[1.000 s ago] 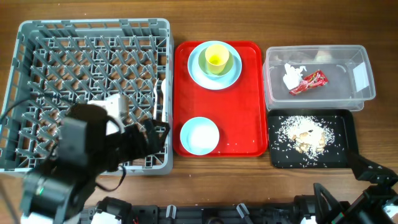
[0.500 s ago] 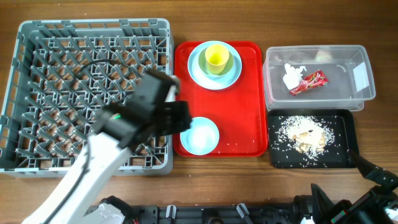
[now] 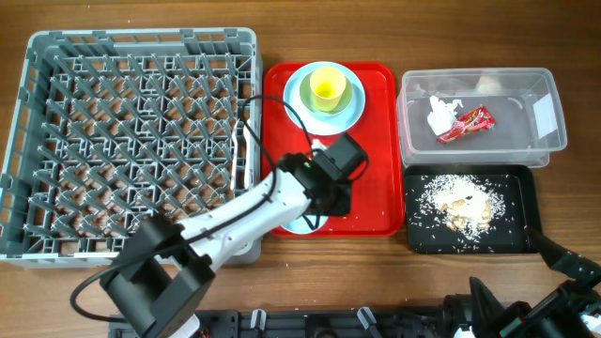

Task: Sort waste into correct bins and load items into the dishwasher rack
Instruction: 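Reach the left gripper to the small teal bowl and grasp it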

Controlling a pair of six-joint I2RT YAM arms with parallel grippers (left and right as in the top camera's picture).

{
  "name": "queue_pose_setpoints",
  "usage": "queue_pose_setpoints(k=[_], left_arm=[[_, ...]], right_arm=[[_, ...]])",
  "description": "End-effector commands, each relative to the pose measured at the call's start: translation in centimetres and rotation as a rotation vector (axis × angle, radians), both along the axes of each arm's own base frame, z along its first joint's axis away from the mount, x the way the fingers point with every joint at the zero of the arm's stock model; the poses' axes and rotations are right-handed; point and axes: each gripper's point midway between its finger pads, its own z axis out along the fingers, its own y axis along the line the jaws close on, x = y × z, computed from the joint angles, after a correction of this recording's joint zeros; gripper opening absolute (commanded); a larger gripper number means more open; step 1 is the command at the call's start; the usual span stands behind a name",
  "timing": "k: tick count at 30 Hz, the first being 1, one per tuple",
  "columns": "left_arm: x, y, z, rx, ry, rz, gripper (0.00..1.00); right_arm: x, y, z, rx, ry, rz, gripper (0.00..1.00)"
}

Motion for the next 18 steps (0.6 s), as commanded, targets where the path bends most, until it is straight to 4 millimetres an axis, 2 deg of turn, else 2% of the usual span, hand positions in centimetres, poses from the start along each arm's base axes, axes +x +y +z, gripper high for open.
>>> queue_pose_setpoints(k=[1,4,6,13,18], left_arm=[[-0.1,0.2,-0.7,0.082,-0.074,-0.024,0.36],[-0.8,-0.3,-0.7,0.095,-0.093,-0.052,0.35],[-1.3,-0.5,-0.7,0.117,-0.112,-0.071,0.31],[-1.1,0.2,-0.6,0.200,-0.195,-0.084,0.30],[-1.9,1.0,-1.8,0.240,-0.165,-0.090,0.29]], right_arm=[[0.0,-0.3,-0.1,0.002,0.004,-0.023,1.00],[0.0,-0.3,-0.1,0.001,0.004,-0.023,1.00],[0.0,-0.3,-0.1,0.002,0.004,-0.023,1.00],[0.0,-0.3,-0.1,0.001,0.004,-0.023,1.00],[0.0,-0.3,-0.1,0.001,0.004,-0.023,1.00]])
